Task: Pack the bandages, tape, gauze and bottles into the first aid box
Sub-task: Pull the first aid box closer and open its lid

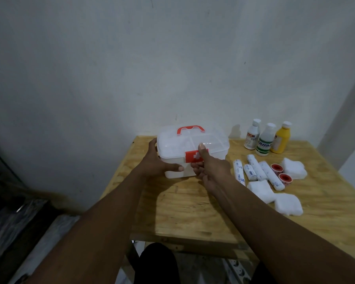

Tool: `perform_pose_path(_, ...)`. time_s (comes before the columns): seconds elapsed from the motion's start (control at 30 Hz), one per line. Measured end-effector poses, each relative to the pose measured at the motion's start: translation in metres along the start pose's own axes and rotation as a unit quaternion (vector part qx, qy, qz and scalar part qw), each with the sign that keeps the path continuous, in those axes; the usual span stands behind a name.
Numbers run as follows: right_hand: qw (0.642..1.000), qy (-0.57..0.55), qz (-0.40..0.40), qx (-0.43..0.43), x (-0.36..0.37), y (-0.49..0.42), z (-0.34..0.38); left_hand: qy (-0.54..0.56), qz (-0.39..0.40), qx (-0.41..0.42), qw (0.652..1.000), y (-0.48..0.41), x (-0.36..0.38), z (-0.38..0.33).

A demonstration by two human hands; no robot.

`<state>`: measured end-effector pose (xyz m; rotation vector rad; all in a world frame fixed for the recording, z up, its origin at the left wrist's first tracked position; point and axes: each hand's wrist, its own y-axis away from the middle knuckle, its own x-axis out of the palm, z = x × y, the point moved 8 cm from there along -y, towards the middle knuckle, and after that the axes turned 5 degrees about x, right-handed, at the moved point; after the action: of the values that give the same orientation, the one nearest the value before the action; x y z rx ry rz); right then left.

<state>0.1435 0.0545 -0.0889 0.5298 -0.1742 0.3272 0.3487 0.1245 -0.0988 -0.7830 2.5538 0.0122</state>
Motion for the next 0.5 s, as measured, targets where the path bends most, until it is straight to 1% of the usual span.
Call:
perform_pose_path(0.17,1.0,-0.014,0.0,-0.007,0.001,0.002,-0.001,0.003,0.0,-0.003,1.0,-0.003,0.0,0.003)
perform_pose_path(0.2,1.0,-0.029,0.002,-0.006,0.003,0.003,-0.001,0.005,0.0,-0.003,1.0,-0.004,0.0,0.004)
perform_pose_path(0.3,0.991,-0.134,0.01,0.0,0.011,0.01,0.002,0.01,-0.006,-0.005,1.0,-0.006,-0.001,0.006)
perform_pose_path(0.33,0.99,-0.143,0.004,-0.008,0.012,0.01,0.003,0.01,-0.006,-0.006,1.0,-0.007,-0.001,0.007)
perform_pose_path(0.4,0.995,-0.1,-0.011,-0.029,0.009,0.007,0.004,0.008,-0.002,-0.01,1.0,-0.007,-0.001,0.009)
perform_pose_path(0.5,0.997,0.009,-0.037,-0.064,0.001,0.006,0.007,0.01,-0.001,-0.01,1.0,-0.008,-0.001,0.01)
